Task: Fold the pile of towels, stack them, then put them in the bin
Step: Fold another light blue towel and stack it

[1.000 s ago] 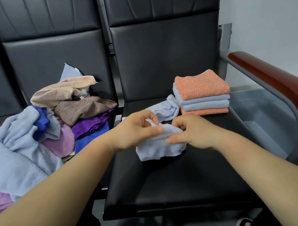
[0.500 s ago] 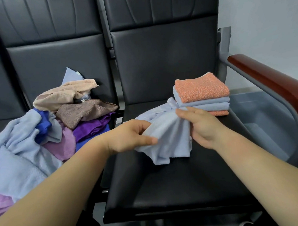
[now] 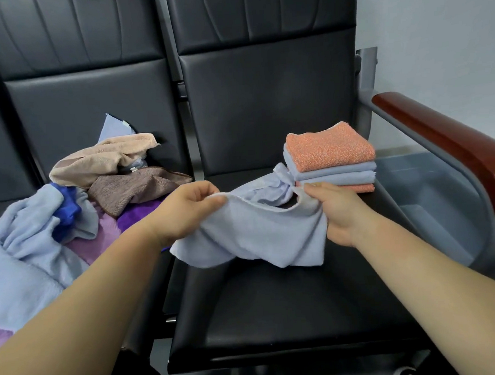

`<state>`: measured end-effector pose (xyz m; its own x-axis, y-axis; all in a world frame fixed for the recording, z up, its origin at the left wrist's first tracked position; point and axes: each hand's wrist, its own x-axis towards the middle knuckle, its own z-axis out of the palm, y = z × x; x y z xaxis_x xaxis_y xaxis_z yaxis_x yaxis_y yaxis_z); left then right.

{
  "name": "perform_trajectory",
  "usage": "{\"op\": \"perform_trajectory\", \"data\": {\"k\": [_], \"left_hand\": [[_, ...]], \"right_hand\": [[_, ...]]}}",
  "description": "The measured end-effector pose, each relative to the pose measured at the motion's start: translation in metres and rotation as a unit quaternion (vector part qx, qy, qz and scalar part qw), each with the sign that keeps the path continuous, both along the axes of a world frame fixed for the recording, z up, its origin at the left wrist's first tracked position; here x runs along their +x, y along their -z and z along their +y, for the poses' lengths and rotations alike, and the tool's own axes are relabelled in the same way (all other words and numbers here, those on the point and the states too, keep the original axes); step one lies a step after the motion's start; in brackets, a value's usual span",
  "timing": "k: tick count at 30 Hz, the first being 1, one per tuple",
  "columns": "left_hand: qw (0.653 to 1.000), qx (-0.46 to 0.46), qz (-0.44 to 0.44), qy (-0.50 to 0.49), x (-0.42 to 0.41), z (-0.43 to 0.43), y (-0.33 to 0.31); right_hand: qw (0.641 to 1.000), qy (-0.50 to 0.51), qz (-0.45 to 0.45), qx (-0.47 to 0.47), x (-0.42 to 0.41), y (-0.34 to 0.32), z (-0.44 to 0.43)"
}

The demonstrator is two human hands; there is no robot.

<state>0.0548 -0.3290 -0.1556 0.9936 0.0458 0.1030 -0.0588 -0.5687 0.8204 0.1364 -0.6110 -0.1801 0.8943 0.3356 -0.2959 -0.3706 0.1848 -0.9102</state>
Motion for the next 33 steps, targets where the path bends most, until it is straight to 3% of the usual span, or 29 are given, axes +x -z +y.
{"op": "perform_trajectory", "data": {"k": [5,7,10,12,13,14,15,16,19,22,24,25,27,28,30,31,33], "left_hand": [[0.990,0.062,0.120,0.040,-0.005,0.013,-0.001],[0.988,0.057,0.137,0.041,-0.006,0.012,0.001],[0.993,0.041,0.103,0.029,-0.005,0.008,-0.002],[0.996,0.062,0.067,0.014,-0.005,0.007,-0.004],[0.996,0.071,0.052,0.011,-0.006,0.005,-0.006],[0.996,0.073,0.044,0.014,-0.006,0.004,-0.007],[0.996,0.069,0.045,0.025,-0.007,0.002,-0.008],[0.996,0.064,0.053,0.039,-0.007,0.000,-0.010],[0.984,0.121,0.099,0.082,-0.009,-0.009,-0.015],[0.964,0.224,0.107,0.099,-0.008,-0.012,-0.012],[0.967,0.219,0.084,0.096,-0.008,-0.012,-0.010],[0.972,0.207,0.068,0.086,-0.009,-0.013,-0.010],[0.984,0.171,0.034,0.040,-0.012,-0.015,-0.012],[0.990,0.137,0.022,0.024,-0.012,-0.017,-0.013],[0.998,0.052,0.011,0.032,-0.013,-0.022,-0.016],[0.998,0.032,0.018,0.052,-0.014,-0.026,-0.018],[0.990,0.105,0.053,0.081,-0.013,-0.027,-0.016]], "right_hand": [[0.983,0.035,0.052,0.175,0.009,-0.009,-0.013],[0.979,0.037,0.064,0.189,0.011,-0.012,-0.014],[0.990,-0.005,0.058,0.127,0.003,-0.017,-0.006],[0.992,-0.080,-0.070,-0.062,-0.004,-0.020,-0.005],[0.949,-0.146,-0.176,-0.217,-0.007,-0.019,-0.006],[0.874,-0.218,-0.257,-0.350,-0.010,-0.017,-0.005],[0.801,-0.272,-0.300,-0.442,-0.010,-0.013,-0.004],[0.758,-0.303,-0.305,-0.491,-0.010,-0.008,-0.003],[0.730,-0.275,-0.338,-0.527,-0.009,-0.006,-0.001],[0.664,-0.205,-0.444,-0.565,-0.011,-0.010,0.003],[0.665,-0.180,-0.484,-0.540,-0.017,-0.015,0.011],[0.687,-0.195,-0.473,-0.516,-0.022,-0.016,0.016],[0.749,-0.275,-0.384,-0.465,-0.031,-0.015,0.021],[0.753,-0.322,-0.329,-0.470,-0.036,-0.015,0.022],[0.707,-0.363,-0.278,-0.540,-0.040,-0.010,0.021],[0.687,-0.340,-0.298,-0.569,-0.035,-0.008,0.020],[0.687,-0.268,-0.355,-0.575,-0.027,-0.014,0.017]]}}
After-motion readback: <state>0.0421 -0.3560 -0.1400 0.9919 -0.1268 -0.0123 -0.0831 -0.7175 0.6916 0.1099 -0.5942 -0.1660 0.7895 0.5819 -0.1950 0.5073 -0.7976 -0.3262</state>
